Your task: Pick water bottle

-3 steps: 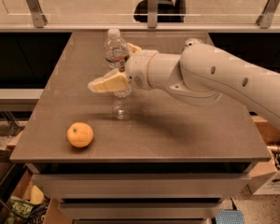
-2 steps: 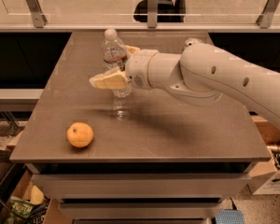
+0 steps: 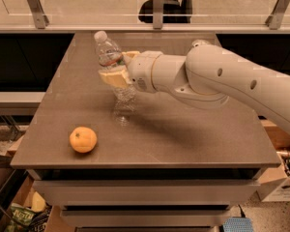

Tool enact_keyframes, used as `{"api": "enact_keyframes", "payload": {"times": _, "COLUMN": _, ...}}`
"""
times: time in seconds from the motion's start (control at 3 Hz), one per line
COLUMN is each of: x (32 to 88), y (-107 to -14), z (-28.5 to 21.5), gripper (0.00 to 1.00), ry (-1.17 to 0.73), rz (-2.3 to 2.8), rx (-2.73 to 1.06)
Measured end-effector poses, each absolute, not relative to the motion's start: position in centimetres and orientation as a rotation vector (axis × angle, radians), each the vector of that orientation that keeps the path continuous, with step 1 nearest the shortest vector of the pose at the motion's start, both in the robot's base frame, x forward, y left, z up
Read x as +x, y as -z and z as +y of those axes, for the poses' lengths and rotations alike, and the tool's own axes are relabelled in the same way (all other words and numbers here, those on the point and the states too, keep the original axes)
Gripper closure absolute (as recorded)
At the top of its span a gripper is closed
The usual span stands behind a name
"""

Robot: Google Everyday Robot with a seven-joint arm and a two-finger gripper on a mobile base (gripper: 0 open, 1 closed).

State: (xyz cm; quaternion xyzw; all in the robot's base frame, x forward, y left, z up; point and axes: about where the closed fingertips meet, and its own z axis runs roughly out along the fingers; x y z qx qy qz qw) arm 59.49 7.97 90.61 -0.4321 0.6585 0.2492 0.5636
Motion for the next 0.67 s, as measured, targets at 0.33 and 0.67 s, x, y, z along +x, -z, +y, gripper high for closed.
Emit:
{"api": "enact_keyframes", "payload": {"times": 0.33, "x": 59.37, "y": -90.79, "z": 8.18, "gripper": 0.94, "ry": -0.586, "rz": 1.546, "rx": -1.021}}
{"api": "enact_keyframes", "payload": {"times": 0.67, "x": 59.27, "y": -90.94, "z": 8.34, "gripper": 1.0, "ry": -0.586, "rz": 1.543, "rx": -1.024}}
